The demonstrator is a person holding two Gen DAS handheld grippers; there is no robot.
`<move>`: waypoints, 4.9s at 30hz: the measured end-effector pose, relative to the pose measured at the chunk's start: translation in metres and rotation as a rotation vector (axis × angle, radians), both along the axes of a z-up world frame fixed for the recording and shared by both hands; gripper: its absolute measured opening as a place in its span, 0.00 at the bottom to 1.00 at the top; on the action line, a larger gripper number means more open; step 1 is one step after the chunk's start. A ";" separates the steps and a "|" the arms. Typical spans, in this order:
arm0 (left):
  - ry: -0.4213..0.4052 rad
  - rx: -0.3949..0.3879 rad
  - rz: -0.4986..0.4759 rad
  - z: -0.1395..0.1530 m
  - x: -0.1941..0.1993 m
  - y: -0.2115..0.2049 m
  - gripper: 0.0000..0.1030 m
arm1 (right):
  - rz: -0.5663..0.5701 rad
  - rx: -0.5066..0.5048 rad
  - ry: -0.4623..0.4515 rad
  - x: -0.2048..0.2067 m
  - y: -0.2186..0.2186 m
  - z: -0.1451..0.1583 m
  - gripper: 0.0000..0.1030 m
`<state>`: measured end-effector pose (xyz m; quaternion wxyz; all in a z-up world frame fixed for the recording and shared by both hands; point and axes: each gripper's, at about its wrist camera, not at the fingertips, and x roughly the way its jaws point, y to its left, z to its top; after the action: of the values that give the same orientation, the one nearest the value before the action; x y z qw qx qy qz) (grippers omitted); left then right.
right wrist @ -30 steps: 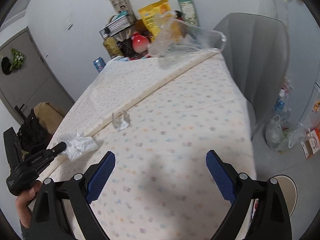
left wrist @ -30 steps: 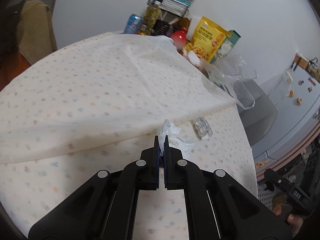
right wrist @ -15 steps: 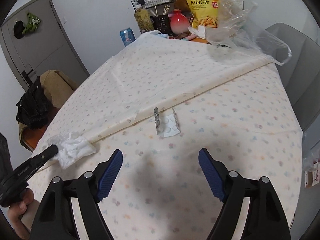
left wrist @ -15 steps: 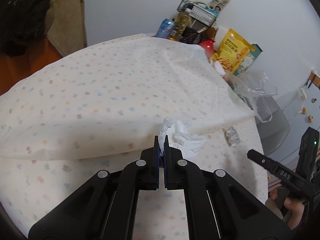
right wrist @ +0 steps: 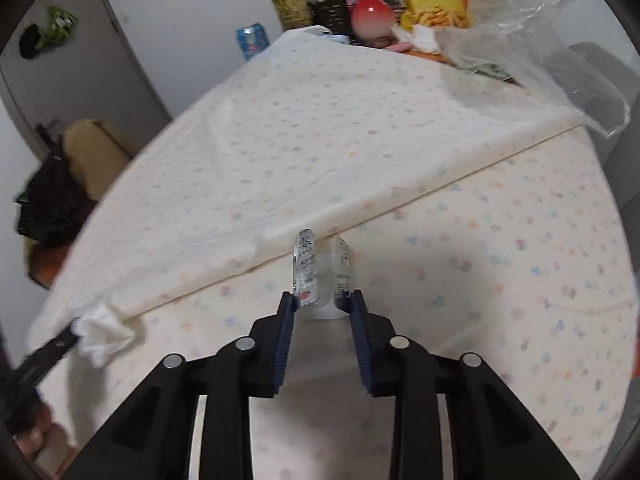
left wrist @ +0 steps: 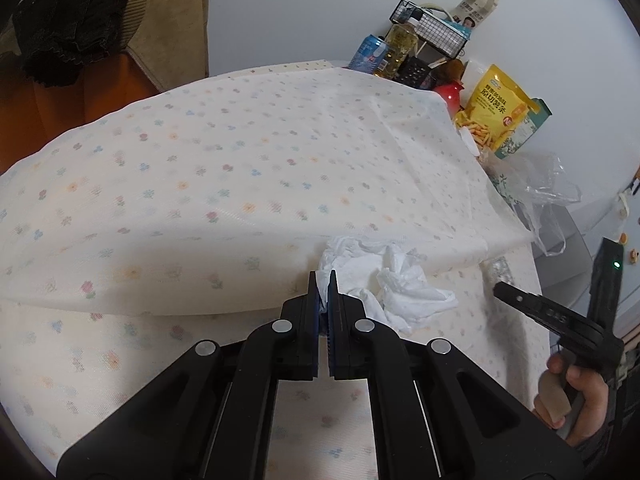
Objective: Collect trash
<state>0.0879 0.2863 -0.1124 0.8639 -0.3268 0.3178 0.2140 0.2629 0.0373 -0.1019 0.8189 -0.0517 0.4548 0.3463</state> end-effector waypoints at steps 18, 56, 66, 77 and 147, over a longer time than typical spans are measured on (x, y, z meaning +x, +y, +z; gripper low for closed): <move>-0.138 0.018 -0.233 0.059 0.019 -0.095 0.04 | -0.120 0.194 0.006 -0.072 -0.151 0.024 0.26; -0.038 0.113 -0.740 0.062 0.123 -0.366 0.04 | -0.683 0.241 0.065 -0.116 -0.479 -0.064 0.30; -0.013 0.130 -0.807 0.056 0.132 -0.406 0.04 | -0.748 0.248 0.086 -0.103 -0.503 -0.085 0.30; 0.026 0.151 -0.855 0.050 0.146 -0.435 0.04 | -0.813 0.284 0.134 -0.093 -0.520 -0.111 0.33; 0.029 0.207 -0.948 0.059 0.141 -0.505 0.93 | -0.945 0.270 -0.070 -0.187 -0.570 -0.017 0.93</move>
<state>0.2286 -0.2190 -0.0530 0.8897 -0.0551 0.4207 -0.1683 0.0760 -0.5330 -0.1188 0.9006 0.2551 0.3517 -0.0091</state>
